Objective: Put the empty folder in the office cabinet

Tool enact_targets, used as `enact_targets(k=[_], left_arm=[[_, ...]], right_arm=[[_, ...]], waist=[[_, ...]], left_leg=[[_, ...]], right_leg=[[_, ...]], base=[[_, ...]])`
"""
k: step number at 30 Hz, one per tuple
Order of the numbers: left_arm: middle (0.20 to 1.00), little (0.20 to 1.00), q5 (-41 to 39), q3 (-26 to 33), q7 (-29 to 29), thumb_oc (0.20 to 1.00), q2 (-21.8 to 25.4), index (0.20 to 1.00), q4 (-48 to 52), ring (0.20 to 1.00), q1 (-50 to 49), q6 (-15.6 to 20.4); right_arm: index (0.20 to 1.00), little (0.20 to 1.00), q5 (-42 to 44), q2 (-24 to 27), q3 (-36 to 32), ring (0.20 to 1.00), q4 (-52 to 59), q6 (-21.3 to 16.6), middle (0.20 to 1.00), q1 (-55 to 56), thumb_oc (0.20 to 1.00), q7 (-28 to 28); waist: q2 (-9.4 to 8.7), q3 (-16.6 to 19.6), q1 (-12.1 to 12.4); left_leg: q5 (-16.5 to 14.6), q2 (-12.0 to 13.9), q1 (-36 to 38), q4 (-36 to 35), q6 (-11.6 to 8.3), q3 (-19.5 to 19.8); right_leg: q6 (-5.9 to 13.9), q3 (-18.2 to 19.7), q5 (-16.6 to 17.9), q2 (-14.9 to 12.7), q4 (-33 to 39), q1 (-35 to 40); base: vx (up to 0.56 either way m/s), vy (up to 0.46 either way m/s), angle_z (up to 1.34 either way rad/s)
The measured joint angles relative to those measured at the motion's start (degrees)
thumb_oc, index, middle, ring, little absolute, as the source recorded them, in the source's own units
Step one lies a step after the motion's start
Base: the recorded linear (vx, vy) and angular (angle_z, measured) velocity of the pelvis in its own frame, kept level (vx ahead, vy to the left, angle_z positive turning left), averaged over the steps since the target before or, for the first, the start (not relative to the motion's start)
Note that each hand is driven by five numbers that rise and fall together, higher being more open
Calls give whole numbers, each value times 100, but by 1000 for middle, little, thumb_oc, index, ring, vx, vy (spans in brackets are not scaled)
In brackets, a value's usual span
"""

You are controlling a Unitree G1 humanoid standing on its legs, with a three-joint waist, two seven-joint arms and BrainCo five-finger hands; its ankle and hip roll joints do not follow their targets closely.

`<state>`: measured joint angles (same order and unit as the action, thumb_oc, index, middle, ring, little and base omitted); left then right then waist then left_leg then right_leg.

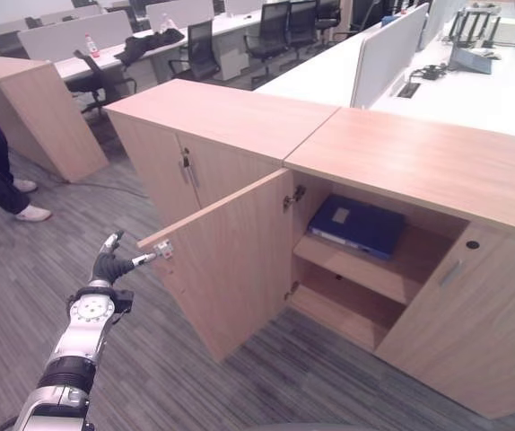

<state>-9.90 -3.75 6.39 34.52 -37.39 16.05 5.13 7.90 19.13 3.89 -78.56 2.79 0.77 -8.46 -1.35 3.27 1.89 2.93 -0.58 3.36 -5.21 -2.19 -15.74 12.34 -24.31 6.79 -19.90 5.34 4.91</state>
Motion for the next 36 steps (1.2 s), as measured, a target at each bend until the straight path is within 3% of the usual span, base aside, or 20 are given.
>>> enact_targets(k=[6, 11, 18, 23, 27, 30, 34, 36], left_arm=[[1000, 1000, -107, -322, -110, 1000, 96, 1000, -1167, 1000, 696, -41], [1000, 1000, -106, -431, -229, 1000, 229, 1000, -1474, 1000, 900, -46], [1000, 1000, -107, -1040, -473, 1000, 352, 1000, -2229, 1000, 1434, -57], [1000, 1000, -103, -1229, -646, 1000, 304, 1000, -3001, 1000, 1797, -279], [1000, 1000, -96, -1315, -551, 1000, 130, 1000, -2718, 1000, 1745, -376], [1000, 1000, -85, -1468, -418, 1000, -58, 1000, -1282, 1000, 1101, -460], [1000, 1000, -87, -1746, -527, 1000, -569, 1000, -356, 1000, 400, -131], [1000, 1000, -88, -2044, -719, 1000, -585, 1000, -59, 1000, 257, -16]], right_arm=[[1000, 1000, 2, -13, 76, 1000, 44, -15, 1000, -84, 1000, -2], [1000, 1000, 11, -22, 88, 1000, 57, -15, 1000, -90, 1000, -2], [1000, 1000, 222, -60, 231, 1000, 207, -15, 1000, -139, 1000, -11], [1000, 1000, 222, -110, 241, 1000, 204, 2, 1000, -141, 1000, -31], [1000, 1000, 223, -142, 249, 1000, 182, 32, 1000, -112, 1000, -25], [1000, 1000, 224, -187, 245, 1000, 179, 27, 1000, -98, 1000, 22], [1000, 1000, 223, -399, 238, 1000, 140, -16, 1000, -182, 1000, 94], [1000, 1000, 223, -463, 238, 1000, 86, -16, 1000, -184, 1000, 96]], waist=[[-82, -35, -175], [-114, -41, -181], [-179, -42, -163], [-272, 18, -245], [-297, 7, -111], [-344, -20, 143], [-388, -18, 261], [-384, -24, 340]], left_leg=[[-24, 4, 12, -7, -35, -200], [-26, 6, 12, -48, -35, -293], [-2, 4, 14, -1, -1, -302], [-3, 3, 21, 1, -1, -408], [-13, -8, 23, -1, -13, -411], [-30, -31, -28, -2, -27, -336], [-22, -48, -54, -52, -29, -233], [-22, -49, -70, -51, -29, -201]], right_leg=[[-22, 195, 51, -11, 2, -138], [-38, 299, 80, -8, 1, -209], [-30, 332, 134, 5, -31, -215], [-42, 432, 153, 5, -32, -286], [-38, 468, 174, -6, -33, -284], [-32, 403, 178, -39, -31, -278], [-19, 292, 146, -70, -13, -239], [-22, 281, 127, -73, -16, -246]], base=[[-4, -6, -17], [7, 1, -10], [0, 0, 0], [-2, 11, -10], [-10, 0, 0], [-22, -6, 13], [-11, -8, 15], [-2, -1, 6]])
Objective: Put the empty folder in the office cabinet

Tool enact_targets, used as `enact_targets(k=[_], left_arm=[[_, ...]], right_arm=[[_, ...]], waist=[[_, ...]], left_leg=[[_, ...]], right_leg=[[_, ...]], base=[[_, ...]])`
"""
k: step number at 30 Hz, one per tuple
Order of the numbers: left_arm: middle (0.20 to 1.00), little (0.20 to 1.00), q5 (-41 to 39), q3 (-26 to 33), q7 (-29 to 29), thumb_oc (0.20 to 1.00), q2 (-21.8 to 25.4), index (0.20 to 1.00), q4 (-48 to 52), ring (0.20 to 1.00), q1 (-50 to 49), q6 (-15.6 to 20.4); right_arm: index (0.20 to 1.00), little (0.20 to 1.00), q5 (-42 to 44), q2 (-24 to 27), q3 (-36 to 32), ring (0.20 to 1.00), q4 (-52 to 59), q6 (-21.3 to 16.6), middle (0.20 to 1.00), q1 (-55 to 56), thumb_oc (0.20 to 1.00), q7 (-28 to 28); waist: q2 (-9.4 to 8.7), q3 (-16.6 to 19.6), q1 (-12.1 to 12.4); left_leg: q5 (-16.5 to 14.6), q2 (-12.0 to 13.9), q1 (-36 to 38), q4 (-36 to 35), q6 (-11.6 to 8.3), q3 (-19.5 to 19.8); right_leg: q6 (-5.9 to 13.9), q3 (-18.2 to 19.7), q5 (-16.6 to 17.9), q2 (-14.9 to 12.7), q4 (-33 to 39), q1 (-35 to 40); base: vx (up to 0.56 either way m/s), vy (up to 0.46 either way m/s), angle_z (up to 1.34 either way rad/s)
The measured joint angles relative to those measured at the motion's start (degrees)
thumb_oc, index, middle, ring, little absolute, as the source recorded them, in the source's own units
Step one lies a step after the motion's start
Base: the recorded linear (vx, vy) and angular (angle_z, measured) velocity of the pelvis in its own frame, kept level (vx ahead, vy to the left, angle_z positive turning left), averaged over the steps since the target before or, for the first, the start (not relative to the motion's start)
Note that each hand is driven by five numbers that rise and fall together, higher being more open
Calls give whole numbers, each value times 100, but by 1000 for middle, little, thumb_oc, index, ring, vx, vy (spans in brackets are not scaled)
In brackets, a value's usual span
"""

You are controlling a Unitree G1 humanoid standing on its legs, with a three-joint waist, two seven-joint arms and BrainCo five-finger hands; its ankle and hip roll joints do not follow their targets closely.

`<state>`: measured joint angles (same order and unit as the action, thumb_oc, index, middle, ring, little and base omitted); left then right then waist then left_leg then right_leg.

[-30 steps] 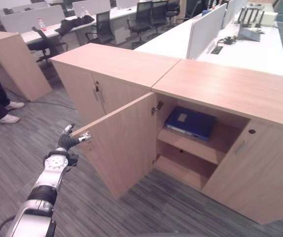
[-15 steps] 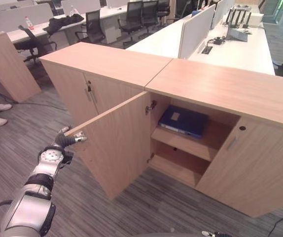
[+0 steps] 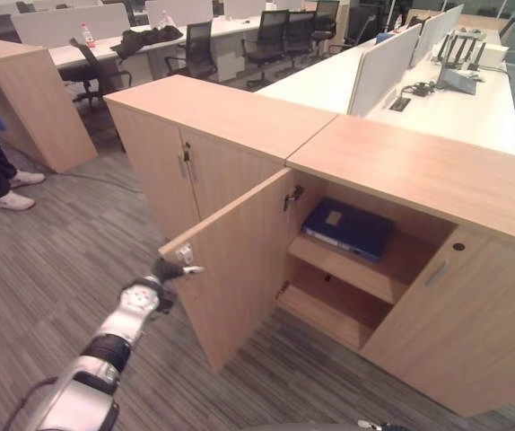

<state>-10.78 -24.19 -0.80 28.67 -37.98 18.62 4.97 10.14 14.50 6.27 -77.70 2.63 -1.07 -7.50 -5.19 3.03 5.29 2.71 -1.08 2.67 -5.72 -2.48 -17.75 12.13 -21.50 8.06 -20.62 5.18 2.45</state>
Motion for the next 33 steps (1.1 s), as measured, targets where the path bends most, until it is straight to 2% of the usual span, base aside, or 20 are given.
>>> enact_targets(k=[7, 9, 11, 13, 15, 16, 18, 21, 26, 29, 33], left_arm=[[1000, 1000, -136, -738, -376, 1000, -340, 1000, 504, 1000, -184, 119], [1000, 1000, -272, -1255, -552, 1000, -290, 1000, 1303, 1000, -190, -93], [1000, 1000, -644, -1599, -829, 1000, -40, 1000, 2032, 1000, -185, -274], [1000, 1000, -926, -1861, -1240, 1000, 66, 1000, 2685, 1000, -156, -203], [1000, 1000, -1158, -2082, -1611, 1000, 53, 1000, 3375, 1000, -49, -173], [1000, 1000, -1204, -2141, -1769, 1000, -48, 1000, 3525, 1000, 60, -36], [1000, 1000, -1252, -2137, -1861, 1000, -367, 1000, 3463, 1000, 311, 67], [1000, 1000, -1237, -2040, -1862, 1000, -505, 1000, 3036, 1000, 664, 189], [1000, 1000, -1017, -1949, -1850, 1000, -367, 1000, 2785, 1000, 516, 187], [1000, 1000, -1018, -1624, -1827, 1000, -344, 1000, 2779, 1000, 214, 182], [1000, 1000, -1020, -1554, -1792, 1000, -369, 1000, 2780, 1000, 158, 179]], right_arm=[[1000, 1000, 2, -9, 14, 1000, -154, -4, 1000, -37, 1000, 53], [1000, 1000, 5, -11, 24, 1000, -140, -13, 1000, -191, 1000, 83], [1000, 1000, 1, -39, 130, 1000, -128, -23, 1000, -219, 1000, 79], [1000, 1000, 1, -43, 217, 1000, -128, -31, 1000, -196, 1000, 78], [1000, 1000, -13, -95, 236, 1000, -162, -31, 1000, -189, 1000, 72], [1000, 1000, -14, -114, 236, 1000, -156, -22, 1000, -193, 1000, 69], [1000, 1000, -54, -148, 252, 1000, -154, -20, 1000, -242, 1000, 63], [1000, 1000, -66, -145, 257, 1000, -136, -25, 1000, -421, 1000, 58], [1000, 1000, -69, -145, 247, 1000, -173, -19, 1000, -458, 1000, 57], [1000, 1000, -242, -136, 233, 1000, -201, -5, 1000, -354, 1000, 20], [1000, 1000, -285, -133, 234, 1000, -390, 26, 1000, -317, 1000, 5]], waist=[[7, -33, 30], [-1, -93, -42], [-67, -125, -161], [-98, -142, -245], [-106, -143, -339], [-88, -155, -362], [-52, -169, -464], [49, -199, -600], [113, -210, -637], [127, -211, -633], [151, -206, -651]], left_leg=[[11, -42, -50, -1, -16, 153], [11, -79, -160, -1, -16, 239], [12, -76, -160, -2, -16, 243], [32, -73, -145, -2, 13, 229], [39, -73, -111, -2, 21, 209], [42, -64, -89, 10, 45, 207], [66, -40, -19, 51, 95, 193], [64, 32, 27, 55, 93, 195], [20, 120, 94, 51, 29, 157], [-81, 151, 199, -1, -56, 63], [-82, 156, 200, -2, -54, 53]], right_leg=[[1, -64, -1, -42, -27, 3], [2, -85, -2, -82, 15, -75], [2, -84, 0, -77, 14, -76], [31, -80, 20, -76, 12, -72], [-26, -82, 94, -46, 0, -53], [-4, -80, 109, -28, -19, -40], [-20, -60, 98, 12, -19, 1], [-47, -26, 83, 97, -20, -7], [-92, 56, 50, 179, -18, -30], [-123, 177, 13, 202, 15, -16], [-133, 197, 3, 209, 16, -30]], base=[[-6, -6, 8], [1, 1, 2], [4, 5, -3], [8, 12, -8], [5, 5, -8], [13, 2, -9], [10, 1, -11], [9, -2, -22], [15, -9, -10], [10, -5, -19], [0, -1, -5]])
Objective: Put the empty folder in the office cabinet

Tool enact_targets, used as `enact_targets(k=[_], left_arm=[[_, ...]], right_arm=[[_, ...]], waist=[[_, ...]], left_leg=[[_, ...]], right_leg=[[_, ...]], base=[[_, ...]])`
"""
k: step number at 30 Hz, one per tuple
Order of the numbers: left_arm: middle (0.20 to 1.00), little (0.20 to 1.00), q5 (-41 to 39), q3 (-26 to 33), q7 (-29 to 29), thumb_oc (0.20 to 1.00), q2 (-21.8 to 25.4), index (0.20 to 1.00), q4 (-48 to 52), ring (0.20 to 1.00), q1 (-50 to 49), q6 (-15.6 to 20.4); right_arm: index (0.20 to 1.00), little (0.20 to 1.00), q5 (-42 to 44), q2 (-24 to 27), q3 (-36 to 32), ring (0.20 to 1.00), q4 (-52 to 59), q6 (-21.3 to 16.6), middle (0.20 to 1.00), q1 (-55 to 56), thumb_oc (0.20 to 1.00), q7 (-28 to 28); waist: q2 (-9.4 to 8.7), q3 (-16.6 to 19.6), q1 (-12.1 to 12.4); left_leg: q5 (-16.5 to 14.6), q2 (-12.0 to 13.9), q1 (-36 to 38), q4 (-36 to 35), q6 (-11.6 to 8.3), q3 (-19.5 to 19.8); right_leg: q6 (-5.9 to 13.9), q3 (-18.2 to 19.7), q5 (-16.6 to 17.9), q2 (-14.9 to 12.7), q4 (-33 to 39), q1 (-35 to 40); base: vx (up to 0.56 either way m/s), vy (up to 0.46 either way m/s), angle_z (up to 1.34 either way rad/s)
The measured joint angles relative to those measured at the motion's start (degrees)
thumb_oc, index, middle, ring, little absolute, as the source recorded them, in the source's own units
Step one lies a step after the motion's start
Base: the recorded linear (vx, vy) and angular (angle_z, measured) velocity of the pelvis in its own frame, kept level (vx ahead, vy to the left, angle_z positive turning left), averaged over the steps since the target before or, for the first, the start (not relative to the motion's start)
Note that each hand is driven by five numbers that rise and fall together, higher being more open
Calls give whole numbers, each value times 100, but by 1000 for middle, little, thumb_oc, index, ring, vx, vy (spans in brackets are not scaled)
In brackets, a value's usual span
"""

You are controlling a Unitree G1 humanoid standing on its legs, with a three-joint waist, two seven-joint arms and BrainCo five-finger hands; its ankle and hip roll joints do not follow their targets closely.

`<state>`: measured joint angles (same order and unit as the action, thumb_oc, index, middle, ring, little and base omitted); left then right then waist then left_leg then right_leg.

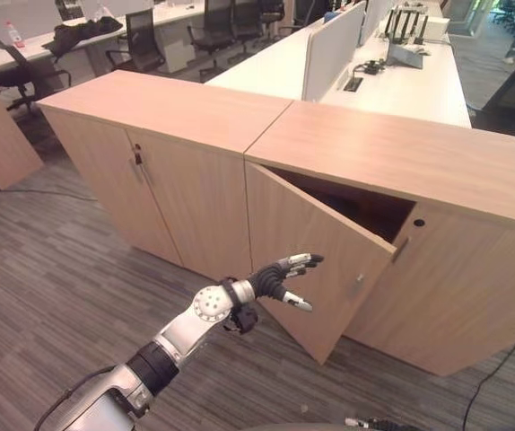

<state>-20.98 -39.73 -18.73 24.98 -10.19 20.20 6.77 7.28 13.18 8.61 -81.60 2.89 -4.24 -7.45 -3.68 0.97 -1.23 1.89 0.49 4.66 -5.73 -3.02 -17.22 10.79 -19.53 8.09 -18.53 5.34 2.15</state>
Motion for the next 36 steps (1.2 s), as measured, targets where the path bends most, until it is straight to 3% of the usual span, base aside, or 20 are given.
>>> enact_targets(k=[17, 27, 29, 30, 31, 33, 36], left_arm=[[1000, 1000, 0, 211, 17, 1000, 6, 1000, -12, 1000, -490, -61], [1000, 1000, 193, 527, 30, 1000, 35, 1000, -151, 1000, -1097, -107], [1000, 1000, 620, 780, 127, 1000, -25, 1000, -1316, 1000, -1338, 14], [1000, 1000, 1023, 946, 285, 1000, -220, 1000, -2503, 1000, -1417, 42], [1000, 1000, 1301, 1076, 445, 1000, -400, 1000, -3543, 1000, -1546, -55], [1000, 1000, 2051, 890, 477, 1000, -497, 1000, -3857, 1000, -1912, -149], [1000, 1000, 2400, 1219, 725, 1000, -730, 1000, -4505, 1000, -1857, -63]], right_arm=[[1000, 1000, -186, 20, -250, 1000, -12, 25, 1000, 128, 1000, -22], [1000, 1000, -232, 386, -202, 1000, -112, 50, 1000, 157, 1000, -14], [1000, 1000, -220, 325, -146, 1000, 282, -3, 1000, 122, 1000, -71], [1000, 1000, -171, 313, -182, 1000, 280, -51, 1000, 101, 1000, -42], [1000, 1000, -166, 285, -180, 1000, 223, -52, 1000, 160, 1000, -58], [1000, 1000, -157, 511, -200, 1000, -9, -80, 1000, 605, 1000, -56], [1000, 1000, -128, 713, -418, 1000, -328, -69, 1000, 546, 1000, 5]], waist=[[36, 44, -55], [221, 140, -161], [224, 106, -296], [305, 93, -343], [266, 106, -393], [385, -24, -541], [457, -50, -473]], left_leg=[[-3, 91, 66, 48, 5, -293], [-44, 241, 74, 12, -76, -516], [-56, 404, 218, 55, -169, -788], [-77, 555, 238, 54, -277, -960], [-65, 719, 255, 57, -380, -1087], [-16, 1149, 262, 73, -479, -1123], [-34, 1470, 258, 295, -419, -1041]], right_leg=[[-6, 319, 30, 125, -31, -133], [-33, 504, 11, 283, 0, -281], [-125, 770, 8, 482, 2, -340], [-165, 770, -70, 584, 1, -415], [-237, 787, -96, 778, 1, -483], [-514, 868, -191, 1238, -30, -575], [-673, 750, -301, 1457, -150, -551]], base=[[7, -2, -9], [26, -61, -13], [68, -209, -68], [97, -289, -87], [75, -236, -63], [162, -489, -52], [82, -221, -31]])
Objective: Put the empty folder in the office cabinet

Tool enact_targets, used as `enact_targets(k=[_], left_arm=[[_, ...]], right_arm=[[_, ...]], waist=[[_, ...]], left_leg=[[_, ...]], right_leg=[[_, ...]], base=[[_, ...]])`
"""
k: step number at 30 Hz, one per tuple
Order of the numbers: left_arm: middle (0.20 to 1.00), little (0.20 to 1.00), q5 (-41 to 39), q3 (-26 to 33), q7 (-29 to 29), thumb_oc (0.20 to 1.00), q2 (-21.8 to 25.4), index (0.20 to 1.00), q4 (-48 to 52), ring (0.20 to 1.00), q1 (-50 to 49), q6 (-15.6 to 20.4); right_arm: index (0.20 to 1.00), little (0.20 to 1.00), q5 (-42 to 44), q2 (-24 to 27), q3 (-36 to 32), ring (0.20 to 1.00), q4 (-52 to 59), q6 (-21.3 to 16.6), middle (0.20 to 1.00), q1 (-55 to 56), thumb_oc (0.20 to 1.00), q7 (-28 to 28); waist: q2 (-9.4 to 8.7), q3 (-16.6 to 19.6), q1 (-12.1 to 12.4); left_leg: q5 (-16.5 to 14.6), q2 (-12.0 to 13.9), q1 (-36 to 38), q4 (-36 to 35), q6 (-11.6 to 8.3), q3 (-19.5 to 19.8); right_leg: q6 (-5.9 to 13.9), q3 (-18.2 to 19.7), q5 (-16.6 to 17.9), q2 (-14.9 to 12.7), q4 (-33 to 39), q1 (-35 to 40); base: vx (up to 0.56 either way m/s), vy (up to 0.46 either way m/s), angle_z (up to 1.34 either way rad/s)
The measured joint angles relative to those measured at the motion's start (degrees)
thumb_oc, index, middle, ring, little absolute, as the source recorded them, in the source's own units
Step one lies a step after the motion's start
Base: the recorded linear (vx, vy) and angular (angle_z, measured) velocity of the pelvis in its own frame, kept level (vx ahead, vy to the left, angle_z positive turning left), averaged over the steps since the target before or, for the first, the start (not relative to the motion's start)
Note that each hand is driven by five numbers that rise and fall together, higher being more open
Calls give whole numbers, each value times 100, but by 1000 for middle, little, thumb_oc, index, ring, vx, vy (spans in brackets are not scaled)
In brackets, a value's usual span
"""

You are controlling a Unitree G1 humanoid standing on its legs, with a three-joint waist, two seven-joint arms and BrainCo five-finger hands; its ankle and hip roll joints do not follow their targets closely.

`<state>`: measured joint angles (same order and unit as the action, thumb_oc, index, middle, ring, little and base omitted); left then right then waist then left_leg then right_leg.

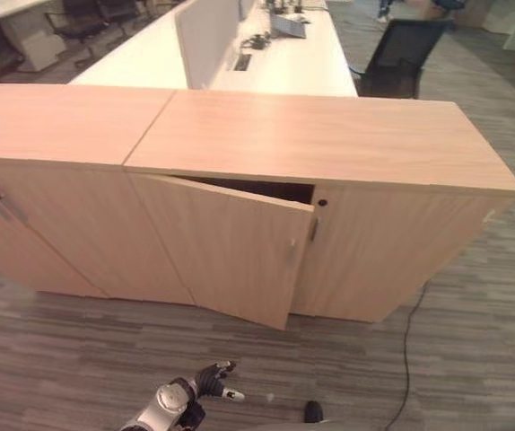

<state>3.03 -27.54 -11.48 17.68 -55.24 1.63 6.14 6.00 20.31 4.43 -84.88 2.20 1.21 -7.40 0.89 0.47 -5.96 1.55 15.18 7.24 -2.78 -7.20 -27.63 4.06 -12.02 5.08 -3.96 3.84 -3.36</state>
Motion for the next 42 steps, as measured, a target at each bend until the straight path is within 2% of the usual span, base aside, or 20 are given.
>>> enact_targets(k=[2, 3, 4, 6, 7, 8, 9, 11, 13, 15, 17, 21, 22, 23, 25, 29, 32, 34, 38, 42], left_arm=[[1000, 1000, 104, 73, 201, 1000, -115, 1000, -367, 1000, 40, -14], [1000, 1000, 138, 231, 301, 1000, -276, 1000, -805, 1000, 46, 35], [1000, 1000, 189, 854, 485, 1000, -462, 1000, -1763, 1000, 57, 15], [1000, 1000, 155, 1276, 598, 1000, -429, 1000, -2082, 1000, -50, -77], [1000, 1000, -208, 1674, 867, 1000, -195, 1000, -2042, 1000, -361, -173], [1000, 1000, -233, 1632, 888, 1000, -202, 1000, -2004, 1000, -370, -180], [1000, 1000, -274, 1617, 896, 1000, -229, 1000, -1961, 1000, -296, -154], [1000, 1000, -279, 1585, 934, 1000, -180, 1000, -1838, 1000, -142, -120], [1000, 1000, -307, 1501, 979, 1000, -154, 1000, -1779, 1000, -59, -111], [1000, 1000, -492, 1422, 986, 1000, -196, 1000, -1683, 1000, 13, -91], [1000, 1000, -550, 1362, 1009, 1000, -351, 1000, -1594, 1000, 93, -84], [1000, 1000, -619, 1346, 1055, 1000, -543, 1000, -1564, 1000, 43, -72], [1000, 1000, -603, 1187, 1048, 1000, -609, 1000, -1625, 1000, 126, -74], [1000, 1000, -598, 1029, 1017, 1000, -622, 1000, -1664, 1000, 101, -74], [1000, 1000, -602, 901, 970, 1000, -597, 1000, -1574, 1000, 92, -81], [1000, 1000, -605, 788, 863, 1000, -527, 1000, -1550, 1000, 328, -94], [1000, 1000, -606, 518, 785, 1000, -411, 1000, -1488, 1000, 384, -76], [1000, 1000, -643, 447, 730, 1000, -316, 1000, -1240, 1000, 401, -80], [1000, 1000, -845, 578, 582, 1000, -183, 1000, -1151, 1000, 326, -24], [1000, 1000, -937, 747, 525, 1000, -214, 1000, -1205, 1000, 56, 16]], right_arm=[[1000, 1000, 110, 142, -4, 1000, -4, 35, 1000, -78, 1000, 84], [1000, 1000, 193, 182, 29, 1000, 9, 32, 1000, -180, 1000, 117], [1000, 1000, 195, 122, 239, 1000, 399, 26, 1000, -189, 1000, 63], [1000, 1000, 211, 48, 280, 1000, 567, -42, 1000, -201, 1000, 21], [1000, 1000, 359, -115, 664, 1000, 543, -150, 1000, -410, 1000, -20], [1000, 1000, 355, -110, 694, 1000, 533, -136, 1000, -422, 1000, -18], [1000, 1000, 357, -99, 693, 1000, 556, -152, 1000, -401, 1000, -19], [1000, 1000, 348, -135, 798, 1000, 431, -139, 1000, -427, 1000, -17], [1000, 1000, 345, -158, 831, 1000, 386, -145, 1000, -513, 1000, -12], [1000, 1000, 345, -126, 884, 1000, 358, -149, 1000, -661, 1000, -2], [1000, 1000, 341, -121, 932, 1000, 417, -161, 1000, -719, 1000, 15], [1000, 1000, 266, -134, 928, 1000, 422, -160, 1000, -630, 1000, 13], [1000, 1000, 185, -126, 915, 1000, 422, -155, 1000, -598, 1000, 23], [1000, 1000, 172, -130, 905, 1000, 435, -156, 1000, -619, 1000, 17], [1000, 1000, 169, -211, 882, 1000, 599, -167, 1000, -609, 1000, 44], [1000, 1000, 124, -296, 869, 1000, 603, -157, 1000, -575, 1000, 74], [1000, 1000, 117, -324, 815, 1000, 610, -155, 1000, -587, 1000, 139], [1000, 1000, 42, -348, 850, 1000, 652, -148, 1000, -665, 1000, 159], [1000, 1000, -80, -337, 899, 1000, 737, -144, 1000, -771, 1000, 228], [1000, 1000, -103, -330, 912, 1000, 807, -152, 1000, -553, 1000, 257]], waist=[[68, -8, 37], [130, -30, 29], [134, -8, 8], [27, -11, 44], [-425, -19, 377], [-492, -61, 372], [-553, -98, 317], [-725, -213, 429], [-793, -326, 524], [-685, -567, 564], [-410, -705, 541], [21, -634, 468], [127, -592, 426], [185, -576, 458], [182, -515, 475], [-13, -392, 423], [-73, -326, 324], [-46, -405, 376], [-26, -434, 394], [-5, -254, 469]], left_leg=[[183, 128, 34, 2, 163, 245], [275, 204, 90, 23, 134, 340], [465, 396, 228, 250, -71, 484], [520, 516, 151, 710, -154, 635], [361, 437, -630, 2402, -273, 1772], [226, 303, -857, 2455, -318, 1910], [-61, 95, -1216, 2583, -321, 2316], [-351, -498, -1489, 2395, -150, 2747], [-519, -1127, -1697, 1924, 44, 3183], [-476, -1636, -1771, 1280, 73, 3697], [-318, -1843, -1761, 740, 228, 4110], [-108, -1495, -1091, 299, 480, 3805], [246, -1480, -830, -105, 550, 3638], [308, -1491, -702, -286, 632, 3493], [285, -1592, -638, -290, 732, 3159], [250, -1804, -661, -246, 851, 3055], [280, -1867, -638, -243, 959, 2972], [289, -1786, -642, -241, 984, 2633], [150, -1752, -612, -252, 955, 2417], [104, -1708, -586, -298, 916, 2409]], right_leg=[[-115, 20, -28, 172, 155, 76], [-169, 26, -65, 241, 156, 144], [-347, 156, -186, 418, 156, 291], [-489, 311, -257, 549, 91, 306], [-848, 937, -225, 541, -101, 229], [-915, 956, -189, 579, -19, 315], [-964, 935, -213, 567, -12, 298], [-1034, 1080, -213, 561, 58, 363], [-953, 1272, -196, 510, 118, 391], [-900, 1399, -149, 524, 116, 455], [-839, 1590, -153, 616, 116, 580], [-685, 1835, -295, 719, 114, 795], [-583, 1946, -352, 676, 94, 851], [-497, 1994, -465, 612, 22, 858], [-326, 1761, -723, 399, -336, 661], [-122, 1574, -819, 116, -529, 492], [-62, 1574, -888, 59, -694, 406], [14, 1546, -820, 125, -1026, 89], [34, 822, -617, -4, -457, 266], [-55, 821, -517, 58, -210, 404]], base=[[129, -227, -9], [185, -431, -35], [136, -346, -56], [7, -278, -99], [-40, -179, -119], [-7, -68, -95], [0, 0, 0], [17, 46, -18], [22, 83, -49], [24, 102, -62], [79, 190, -61], [81, 223, -39], [84, 298, -35], [48, 214, -44], [33, 201, -55], [25, 139, -15], [-83, 107, -20], [-52, 33, -76], [48, 17, -36], [67, -2, -1]])
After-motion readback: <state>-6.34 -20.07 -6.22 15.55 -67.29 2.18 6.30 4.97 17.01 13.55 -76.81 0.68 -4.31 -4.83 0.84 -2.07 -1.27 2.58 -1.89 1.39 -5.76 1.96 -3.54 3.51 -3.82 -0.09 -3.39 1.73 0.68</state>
